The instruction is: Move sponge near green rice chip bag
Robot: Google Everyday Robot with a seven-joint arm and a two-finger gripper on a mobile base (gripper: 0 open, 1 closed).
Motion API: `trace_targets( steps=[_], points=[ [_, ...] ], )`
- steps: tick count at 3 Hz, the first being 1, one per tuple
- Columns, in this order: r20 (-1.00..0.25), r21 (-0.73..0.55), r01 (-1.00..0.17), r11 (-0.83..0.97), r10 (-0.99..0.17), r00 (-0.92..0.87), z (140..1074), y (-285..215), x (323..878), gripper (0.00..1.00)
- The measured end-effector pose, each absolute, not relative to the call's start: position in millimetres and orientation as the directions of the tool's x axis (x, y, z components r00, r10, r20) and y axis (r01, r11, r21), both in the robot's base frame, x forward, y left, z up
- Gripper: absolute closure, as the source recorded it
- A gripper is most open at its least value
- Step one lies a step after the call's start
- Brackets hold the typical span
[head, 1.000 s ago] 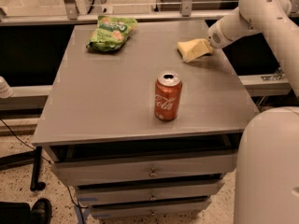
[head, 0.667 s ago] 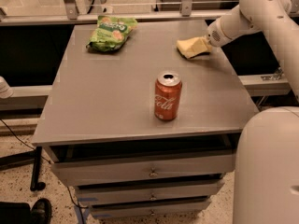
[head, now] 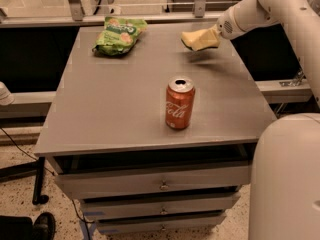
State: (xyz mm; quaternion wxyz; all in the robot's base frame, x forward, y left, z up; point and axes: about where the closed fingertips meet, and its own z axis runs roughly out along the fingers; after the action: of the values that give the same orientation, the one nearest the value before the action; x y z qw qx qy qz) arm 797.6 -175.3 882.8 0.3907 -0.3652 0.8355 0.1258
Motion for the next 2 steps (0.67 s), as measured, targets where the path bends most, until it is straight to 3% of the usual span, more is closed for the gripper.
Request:
trace_targets(
  steps=[1,2],
  points=[
    [-0.783,-0.129,-0.713,0.689,-0.512,-0.353,928.6,-168.9,797.8,1.00],
    [-0.783,-0.129,-0.713,0.689,-0.512,-0.353,928.5,-168.8,797.8,1.00]
  ],
)
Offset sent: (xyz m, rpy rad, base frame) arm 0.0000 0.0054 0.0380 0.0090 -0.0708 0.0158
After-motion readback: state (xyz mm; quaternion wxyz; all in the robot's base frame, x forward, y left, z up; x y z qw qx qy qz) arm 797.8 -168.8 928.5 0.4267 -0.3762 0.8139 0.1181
